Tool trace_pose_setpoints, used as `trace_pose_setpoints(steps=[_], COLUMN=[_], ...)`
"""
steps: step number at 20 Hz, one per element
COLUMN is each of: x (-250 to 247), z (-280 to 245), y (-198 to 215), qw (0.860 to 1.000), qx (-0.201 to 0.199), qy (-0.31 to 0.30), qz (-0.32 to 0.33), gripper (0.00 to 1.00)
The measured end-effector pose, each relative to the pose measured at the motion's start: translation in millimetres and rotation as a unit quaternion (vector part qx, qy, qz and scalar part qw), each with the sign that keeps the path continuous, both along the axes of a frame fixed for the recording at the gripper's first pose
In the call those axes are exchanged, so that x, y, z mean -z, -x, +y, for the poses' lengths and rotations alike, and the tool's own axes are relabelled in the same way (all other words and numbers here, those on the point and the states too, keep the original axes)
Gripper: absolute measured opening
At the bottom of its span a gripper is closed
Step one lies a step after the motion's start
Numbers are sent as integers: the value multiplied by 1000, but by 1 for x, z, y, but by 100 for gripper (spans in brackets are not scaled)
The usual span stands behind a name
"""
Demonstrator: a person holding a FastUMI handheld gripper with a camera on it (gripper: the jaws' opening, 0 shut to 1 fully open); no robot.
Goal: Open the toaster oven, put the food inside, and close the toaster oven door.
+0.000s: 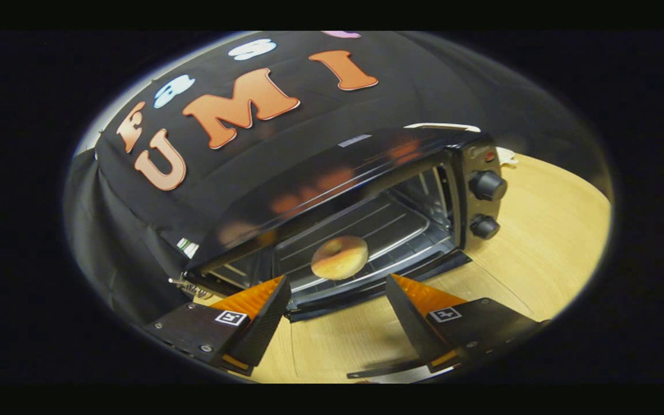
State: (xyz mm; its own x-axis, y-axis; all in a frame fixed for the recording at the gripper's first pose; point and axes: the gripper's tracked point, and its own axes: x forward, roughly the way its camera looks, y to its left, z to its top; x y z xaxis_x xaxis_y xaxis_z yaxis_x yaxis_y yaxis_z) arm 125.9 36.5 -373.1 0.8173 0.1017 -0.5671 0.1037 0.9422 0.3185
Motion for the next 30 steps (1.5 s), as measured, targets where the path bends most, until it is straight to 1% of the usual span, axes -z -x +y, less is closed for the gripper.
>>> trace_pose_setpoints(steps=[6,10,12,15,18,22,26,27,30], x=[-10,0,7,22,43,68,68,70,61], z=[-22,-36,-39,-39,-35,-35,-31,-32,-32], y=[59,101,119,139,150,154,142,141,131], qw=[996,987,984,981,978,971,972,971,974], qx=[-33,-64,-76,-89,-93,-101,-97,-94,-90], qy=[86,146,160,166,172,192,192,192,190], qz=[-7,15,28,52,75,104,96,104,85], gripper=[99,99,99,99,99,99,99,99,99])
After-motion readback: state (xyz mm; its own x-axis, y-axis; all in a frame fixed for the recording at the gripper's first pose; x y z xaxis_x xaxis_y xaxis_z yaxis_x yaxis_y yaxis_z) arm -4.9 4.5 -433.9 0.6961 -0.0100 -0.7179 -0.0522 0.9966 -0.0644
